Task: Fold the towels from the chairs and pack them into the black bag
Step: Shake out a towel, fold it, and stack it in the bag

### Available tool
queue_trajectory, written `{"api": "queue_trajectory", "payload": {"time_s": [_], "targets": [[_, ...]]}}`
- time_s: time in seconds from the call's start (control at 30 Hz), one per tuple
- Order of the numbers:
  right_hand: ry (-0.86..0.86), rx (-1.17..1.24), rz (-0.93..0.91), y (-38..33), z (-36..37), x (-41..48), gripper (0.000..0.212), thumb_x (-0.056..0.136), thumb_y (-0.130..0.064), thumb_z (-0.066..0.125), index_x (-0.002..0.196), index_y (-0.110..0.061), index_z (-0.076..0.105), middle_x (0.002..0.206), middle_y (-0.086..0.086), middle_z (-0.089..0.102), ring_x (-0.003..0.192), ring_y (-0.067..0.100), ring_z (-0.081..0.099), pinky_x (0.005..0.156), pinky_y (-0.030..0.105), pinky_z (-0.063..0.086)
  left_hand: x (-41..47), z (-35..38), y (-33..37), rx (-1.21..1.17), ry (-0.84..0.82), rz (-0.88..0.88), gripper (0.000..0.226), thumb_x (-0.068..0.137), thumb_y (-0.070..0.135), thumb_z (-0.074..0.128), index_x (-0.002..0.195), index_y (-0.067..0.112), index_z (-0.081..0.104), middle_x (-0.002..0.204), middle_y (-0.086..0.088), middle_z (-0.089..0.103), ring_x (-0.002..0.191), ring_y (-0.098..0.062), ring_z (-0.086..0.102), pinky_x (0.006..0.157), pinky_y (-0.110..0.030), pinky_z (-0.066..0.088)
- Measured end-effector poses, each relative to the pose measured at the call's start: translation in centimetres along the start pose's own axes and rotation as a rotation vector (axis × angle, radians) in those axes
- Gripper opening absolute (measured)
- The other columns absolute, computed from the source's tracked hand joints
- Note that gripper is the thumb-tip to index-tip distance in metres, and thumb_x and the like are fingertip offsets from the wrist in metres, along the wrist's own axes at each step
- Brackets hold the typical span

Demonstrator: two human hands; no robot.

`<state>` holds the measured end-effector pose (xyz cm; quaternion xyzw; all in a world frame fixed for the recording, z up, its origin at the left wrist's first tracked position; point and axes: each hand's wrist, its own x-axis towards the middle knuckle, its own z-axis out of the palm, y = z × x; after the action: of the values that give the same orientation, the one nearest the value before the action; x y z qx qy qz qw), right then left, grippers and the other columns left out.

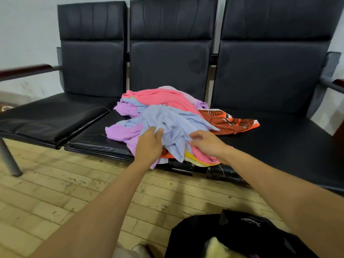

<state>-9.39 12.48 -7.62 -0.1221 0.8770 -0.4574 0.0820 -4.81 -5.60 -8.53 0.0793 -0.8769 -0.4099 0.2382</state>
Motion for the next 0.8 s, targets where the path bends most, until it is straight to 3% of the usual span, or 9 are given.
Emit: {"api": "queue_trajectory", "payload": {"time_s": [0.07,0.1,0.17,0.23,0.33,0.47,0.6,0.7,0.8], "targets": [[0.004,0.136,0.032,-0.6,-0.2,-0.3,0.016,0.098,-0.017,0.049,0.103,-0.009,0.061,0.087,0.015,0.055,0.065,0.018,0.050,0.060,0.023,0.042,-0.5,-0.3,1.7,-0.175,-0.036,-0.020,0.029,0.101,0.026,0.042,0.105,0.005,0.061,0.096,-0.007,0.063,0.088,-0.019,0.052,0.066,-0.024,0.029],[-0.003,0.236,0.055,-0.9,-0.4,-0.6,0.021,0.099,-0.019,0.046,0.103,-0.005,0.061,0.088,0.023,0.057,0.064,0.030,0.053,0.065,0.031,0.049,-0.8,-0.3,2.5,-0.246,-0.066,-0.022,0.028,0.101,0.027,0.043,0.108,0.009,0.062,0.098,-0.003,0.063,0.092,-0.019,0.054,0.069,-0.024,0.033],[-0.038,0.445,0.105,-1.4,-1.1,-0.9,0.034,0.102,-0.028,0.041,0.117,-0.005,0.061,0.108,0.023,0.067,0.089,0.037,0.066,0.090,0.045,0.053,-1.3,-0.1,3.6,-0.314,-0.146,0.023,0.027,0.099,0.030,0.045,0.105,0.011,0.063,0.101,-0.005,0.066,0.097,-0.024,0.058,0.081,-0.033,0.045],[-0.057,0.687,0.145,-1.7,-1.8,-0.8,0.040,0.103,-0.040,0.038,0.123,-0.013,0.060,0.115,0.016,0.067,0.104,0.032,0.065,0.093,0.046,0.052,-1.7,0.7,4.5,-0.307,-0.248,0.089,0.029,0.095,0.037,0.048,0.099,0.013,0.065,0.099,-0.008,0.068,0.096,-0.025,0.060,0.088,-0.040,0.046],[-0.044,0.910,0.207,-1.8,-3.1,-0.9,0.039,0.098,-0.040,0.050,0.124,-0.013,0.062,0.118,0.013,0.068,0.109,0.027,0.065,0.090,0.040,0.054,-2.3,1.9,6.0,-0.286,-0.363,0.173,0.024,0.085,0.045,0.047,0.092,0.029,0.064,0.085,0.008,0.066,0.082,-0.012,0.058,0.081,-0.034,0.045],[0.055,0.838,0.160,-1.4,-4.9,-1.8,0.013,0.092,-0.005,0.060,0.102,-0.001,0.066,0.097,0.015,0.069,0.082,0.022,0.067,0.066,0.029,0.056,-2.6,3.4,7.8,-0.291,-0.439,0.247,0.018,0.095,0.020,0.056,0.109,0.016,0.067,0.097,0.001,0.065,0.085,0.000,0.057,0.081,-0.020,0.044],[0.204,0.770,0.167,0.0,-8.3,-2.3,0.014,0.093,-0.005,0.059,0.103,0.001,0.066,0.113,0.023,0.065,0.099,0.031,0.063,0.091,0.046,0.054,-3.2,5.0,9.9,-0.385,-0.467,0.294,0.017,0.087,0.014,0.060,0.101,0.019,0.068,0.082,-0.006,0.057,0.065,-0.005,0.046,0.063,-0.015,0.038],[0.268,0.847,0.170,1.7,-11.6,-3.3,0.026,0.092,-0.007,0.059,0.116,-0.002,0.066,0.117,0.021,0.066,0.109,0.032,0.064,0.098,0.048,0.050,-3.2,6.2,10.8,-0.399,-0.350,0.242,0.023,0.086,0.002,0.057,0.097,0.019,0.067,0.095,-0.007,0.060,0.066,0.004,0.050,0.068,-0.008,0.041],[0.345,0.824,0.139,3.9,-15.4,-5.1,0.027,0.093,-0.012,0.058,0.118,-0.008,0.067,0.114,0.013,0.070,0.108,0.030,0.065,0.094,0.045,0.052,-3.2,7.6,11.4,-0.307,-0.226,0.220,0.033,0.083,0.001,0.058,0.105,0.025,0.063,0.105,-0.005,0.052,0.088,-0.007,0.053,0.084,-0.020,0.043]]}}
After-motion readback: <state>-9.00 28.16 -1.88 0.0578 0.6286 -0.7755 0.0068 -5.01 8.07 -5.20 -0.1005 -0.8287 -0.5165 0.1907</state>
